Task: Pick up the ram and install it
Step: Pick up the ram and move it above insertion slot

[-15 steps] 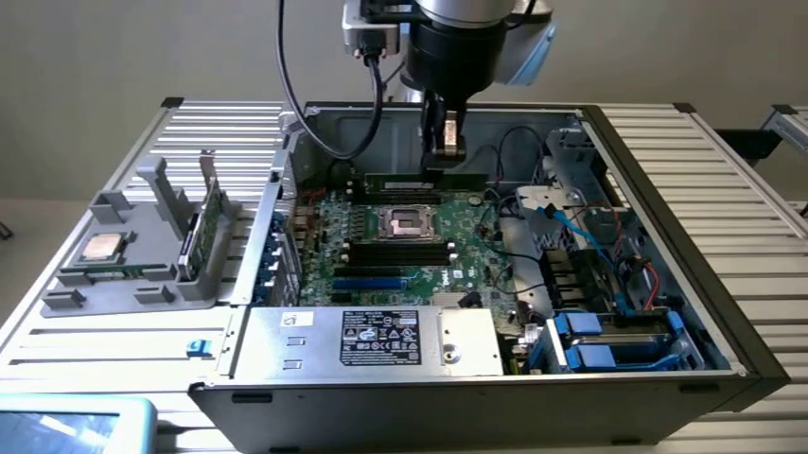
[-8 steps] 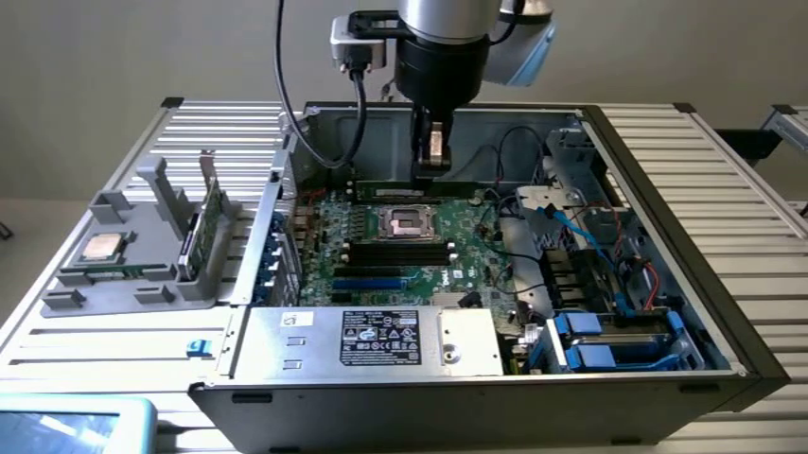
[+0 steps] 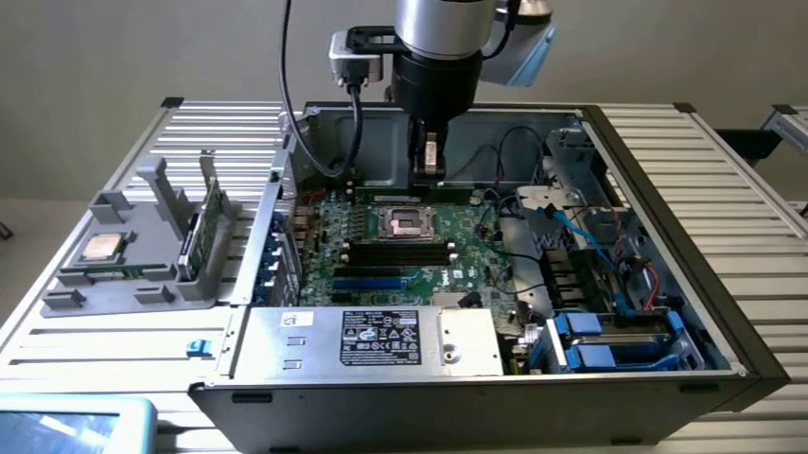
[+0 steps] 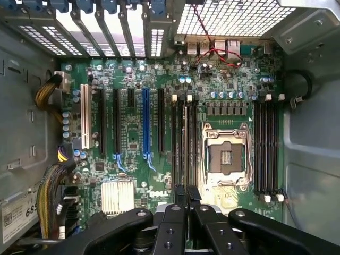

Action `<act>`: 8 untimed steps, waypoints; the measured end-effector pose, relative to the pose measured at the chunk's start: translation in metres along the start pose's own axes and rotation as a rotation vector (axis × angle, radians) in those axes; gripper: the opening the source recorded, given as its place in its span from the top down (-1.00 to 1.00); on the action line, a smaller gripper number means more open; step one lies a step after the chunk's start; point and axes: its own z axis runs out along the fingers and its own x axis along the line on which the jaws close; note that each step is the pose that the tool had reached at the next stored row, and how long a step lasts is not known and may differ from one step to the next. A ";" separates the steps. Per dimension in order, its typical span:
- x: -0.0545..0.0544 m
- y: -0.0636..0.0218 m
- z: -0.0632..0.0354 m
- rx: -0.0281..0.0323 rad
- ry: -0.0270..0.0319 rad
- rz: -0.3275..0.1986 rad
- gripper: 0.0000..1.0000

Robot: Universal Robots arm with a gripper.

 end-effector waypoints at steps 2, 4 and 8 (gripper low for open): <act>-0.002 0.0004 0.0037 0.0001 0.0015 0.001 0.78; -0.003 0.0015 0.0075 0.0003 0.0036 0.001 0.78; -0.007 0.0049 0.0153 0.0005 0.0071 0.002 0.78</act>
